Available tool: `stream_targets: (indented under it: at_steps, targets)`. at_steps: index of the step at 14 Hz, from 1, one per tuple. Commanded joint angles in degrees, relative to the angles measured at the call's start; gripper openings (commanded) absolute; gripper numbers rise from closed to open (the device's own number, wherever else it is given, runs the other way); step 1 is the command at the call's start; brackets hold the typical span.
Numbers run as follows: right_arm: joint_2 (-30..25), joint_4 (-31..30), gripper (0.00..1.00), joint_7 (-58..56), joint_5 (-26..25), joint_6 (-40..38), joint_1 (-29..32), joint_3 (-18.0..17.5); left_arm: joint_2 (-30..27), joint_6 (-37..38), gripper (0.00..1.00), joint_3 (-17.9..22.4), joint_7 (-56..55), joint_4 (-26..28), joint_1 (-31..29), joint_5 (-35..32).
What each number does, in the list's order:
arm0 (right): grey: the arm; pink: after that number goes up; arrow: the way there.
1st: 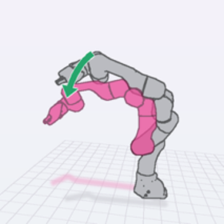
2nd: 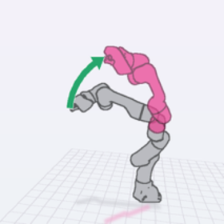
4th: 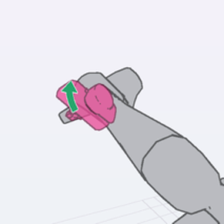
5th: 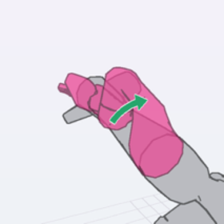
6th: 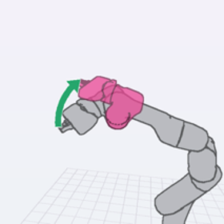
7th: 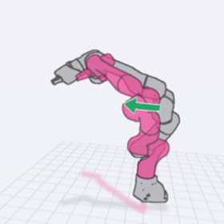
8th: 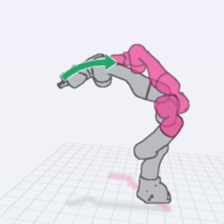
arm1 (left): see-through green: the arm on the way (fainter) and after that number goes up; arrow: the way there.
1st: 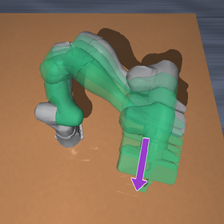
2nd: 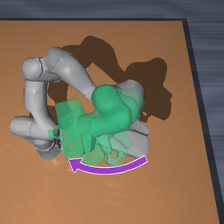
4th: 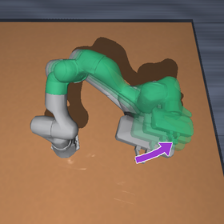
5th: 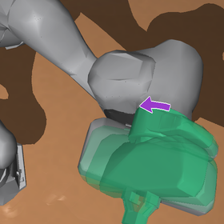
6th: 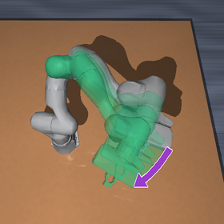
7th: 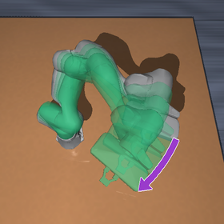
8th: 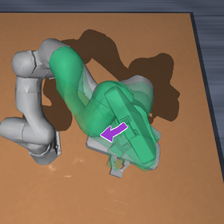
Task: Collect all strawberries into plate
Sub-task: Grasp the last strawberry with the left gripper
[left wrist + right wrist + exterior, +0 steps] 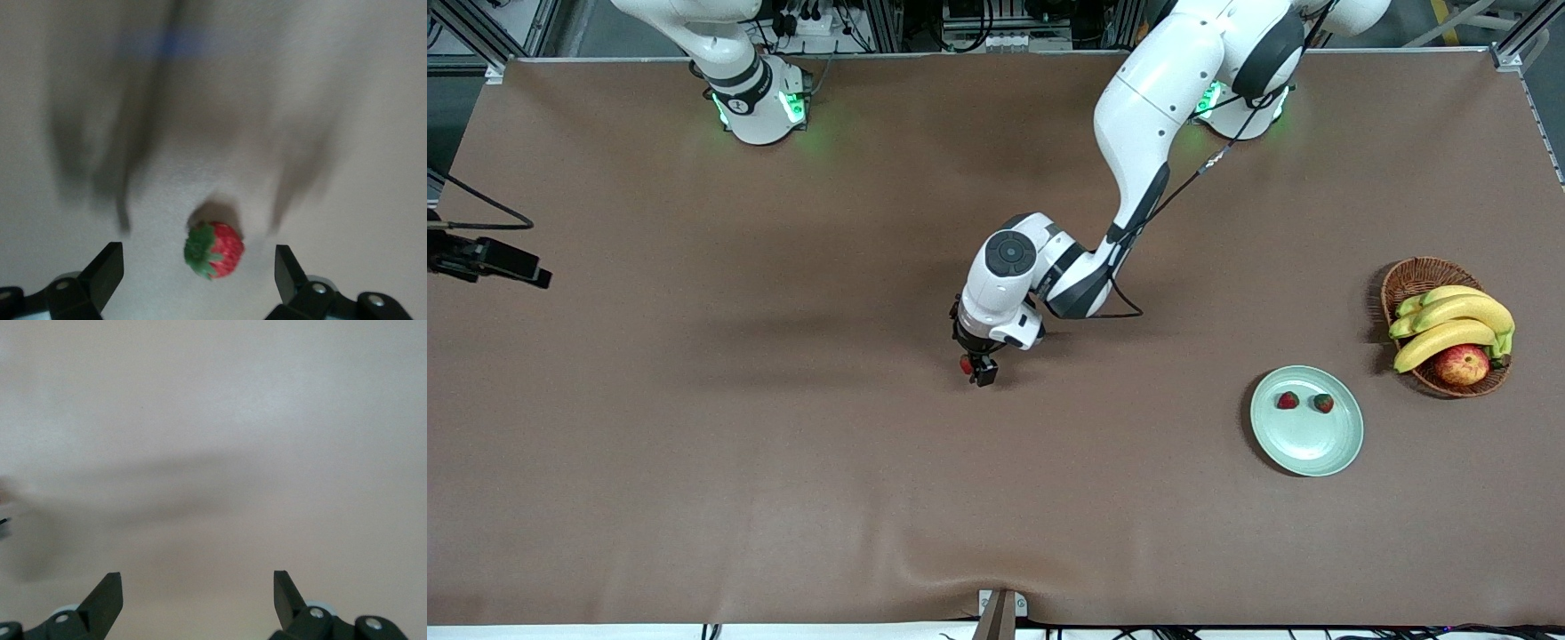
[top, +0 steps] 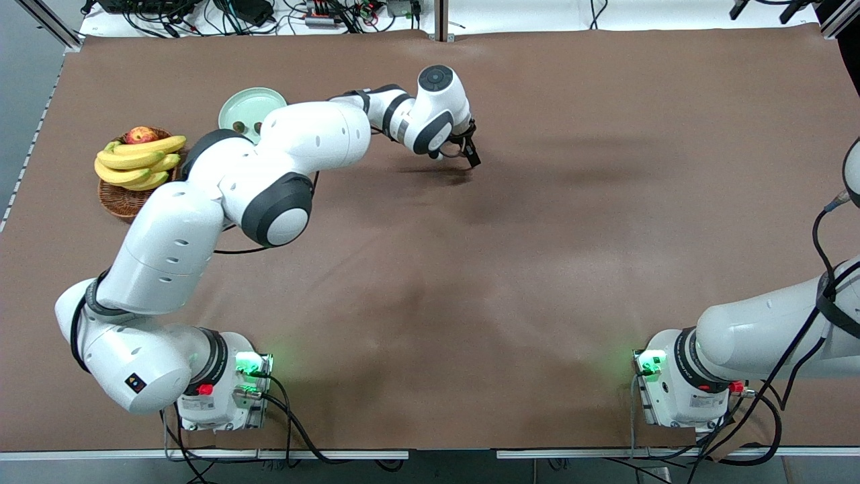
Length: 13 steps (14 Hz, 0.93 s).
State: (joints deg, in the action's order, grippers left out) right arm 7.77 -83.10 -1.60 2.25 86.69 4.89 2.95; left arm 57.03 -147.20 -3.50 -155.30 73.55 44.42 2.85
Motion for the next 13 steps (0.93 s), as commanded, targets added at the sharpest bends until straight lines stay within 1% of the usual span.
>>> stream_targets:
  at_steps: [1,2,3,5,6,7,9,10,13]
  targets:
    - [-1.26,0.48,1.00,-4.01,-2.59,-1.08,1.26,0.30,1.07,-1.86,1.00,1.13,-3.08,-1.66,0.75,0.40]
    - [-1.44,0.48,1.00,-4.02,-3.12,-1.60,1.26,0.48,1.07,-1.86,0.99,1.13,-3.08,-1.66,0.75,0.40]
    - [-1.53,0.48,1.00,-4.02,-3.21,-2.39,1.26,0.74,1.07,-1.86,0.95,1.13,-3.08,-1.66,0.75,0.40]
    - [-1.44,0.22,1.00,-4.02,-3.13,-5.20,1.09,0.74,1.07,-1.86,0.95,1.56,-3.17,-1.66,0.67,0.40]
    - [-1.36,0.13,1.00,-4.02,-3.13,-5.56,0.91,0.74,1.07,-1.86,0.92,1.83,-3.34,-1.66,0.67,0.40]
    - [-1.27,0.31,1.00,-4.02,-3.13,-5.39,0.82,0.74,1.07,-1.86,0.76,1.83,-3.52,-1.57,0.67,0.40]
    - [-1.18,0.40,1.00,-4.02,-3.13,-5.30,-1.36,0.66,1.07,-1.86,0.15,1.92,-3.61,-1.57,0.58,0.49]
    - [-1.18,0.40,1.00,-3.67,-3.13,-5.30,-2.24,0.74,1.07,-1.86,0.00,1.92,-3.61,-1.57,0.58,0.40]
    - [-1.18,0.31,1.00,-3.49,-3.04,-5.39,-2.96,0.74,0.80,-2.12,0.00,2.36,-3.34,-1.57,0.67,0.31]
